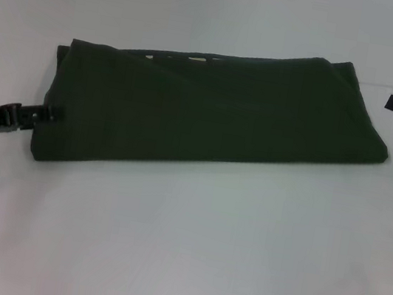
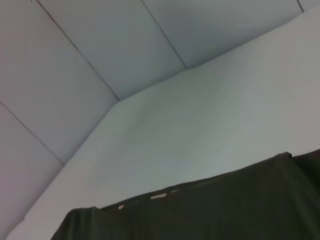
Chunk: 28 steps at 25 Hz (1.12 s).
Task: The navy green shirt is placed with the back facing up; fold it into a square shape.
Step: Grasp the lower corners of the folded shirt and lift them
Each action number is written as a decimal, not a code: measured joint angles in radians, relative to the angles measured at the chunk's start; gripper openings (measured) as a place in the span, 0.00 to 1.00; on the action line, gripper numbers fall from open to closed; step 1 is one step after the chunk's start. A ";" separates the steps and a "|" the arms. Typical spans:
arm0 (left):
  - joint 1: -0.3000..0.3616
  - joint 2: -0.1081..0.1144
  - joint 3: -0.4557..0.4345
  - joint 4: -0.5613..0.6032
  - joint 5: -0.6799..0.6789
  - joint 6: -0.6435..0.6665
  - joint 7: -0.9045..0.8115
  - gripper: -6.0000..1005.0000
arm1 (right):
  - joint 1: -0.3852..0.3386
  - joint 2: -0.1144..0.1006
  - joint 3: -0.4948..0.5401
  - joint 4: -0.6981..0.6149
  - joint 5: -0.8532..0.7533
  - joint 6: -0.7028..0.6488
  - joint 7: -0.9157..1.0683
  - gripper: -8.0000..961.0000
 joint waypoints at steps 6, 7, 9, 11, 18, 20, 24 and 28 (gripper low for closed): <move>0.000 -0.007 0.003 -0.025 0.013 -0.045 -0.039 0.87 | 0.009 0.003 -0.012 -0.012 -0.016 0.007 -0.003 0.97; 0.000 -0.008 0.004 -0.028 0.011 -0.053 -0.039 0.87 | 0.009 0.004 -0.013 -0.013 -0.016 0.008 -0.003 0.97; -0.004 -0.011 0.004 -0.030 0.009 -0.082 -0.035 0.87 | 0.009 0.004 -0.014 -0.014 -0.016 0.013 -0.004 0.97; -0.009 -0.014 0.007 -0.030 0.011 -0.104 -0.031 0.87 | 0.009 0.004 -0.015 -0.014 -0.016 0.020 -0.005 0.97; -0.020 -0.019 0.083 -0.046 0.016 -0.174 -0.032 0.87 | 0.008 0.007 -0.024 -0.013 -0.016 0.035 -0.006 0.97; -0.021 -0.020 0.094 -0.050 0.017 -0.172 -0.037 0.87 | 0.006 0.006 -0.025 -0.013 -0.016 0.037 -0.005 0.97; -0.022 -0.022 0.114 -0.055 0.020 -0.164 -0.053 0.87 | 0.003 0.002 -0.040 -0.010 -0.016 0.071 0.011 0.97; -0.022 -0.023 0.136 -0.055 0.029 -0.147 -0.071 0.87 | 0.002 -0.001 -0.087 -0.007 -0.017 0.154 0.036 0.97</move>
